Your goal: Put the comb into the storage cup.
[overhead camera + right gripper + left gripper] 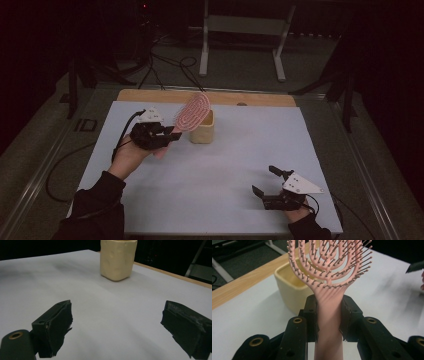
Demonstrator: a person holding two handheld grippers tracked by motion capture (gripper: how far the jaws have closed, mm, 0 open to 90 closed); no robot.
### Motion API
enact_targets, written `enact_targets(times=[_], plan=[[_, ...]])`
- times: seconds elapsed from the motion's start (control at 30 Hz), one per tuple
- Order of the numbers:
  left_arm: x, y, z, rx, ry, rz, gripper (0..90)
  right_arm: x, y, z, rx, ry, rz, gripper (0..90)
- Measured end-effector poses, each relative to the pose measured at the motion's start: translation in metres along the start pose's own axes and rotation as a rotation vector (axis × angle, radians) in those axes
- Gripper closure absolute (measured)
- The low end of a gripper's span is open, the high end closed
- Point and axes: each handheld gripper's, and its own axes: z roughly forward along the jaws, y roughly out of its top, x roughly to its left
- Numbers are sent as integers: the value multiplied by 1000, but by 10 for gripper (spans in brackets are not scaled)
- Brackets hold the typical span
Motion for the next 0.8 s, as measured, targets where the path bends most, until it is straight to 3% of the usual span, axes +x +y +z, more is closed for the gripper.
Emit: enact_targets(times=[0.2,0.37,0.7,0.8], plan=[[2,13,7,-47,4,-7,701,0,0,-1,-2,0,3,93],[5,26,15,-113,34,-10,701,0,0,-1,-3,2,4,93],[13,46,29,-187,36,-51,701,0,0,0,-4,5,5,93],[18,55,34,-221,19,-69,701,0,0,0,-4,4,5,93]])
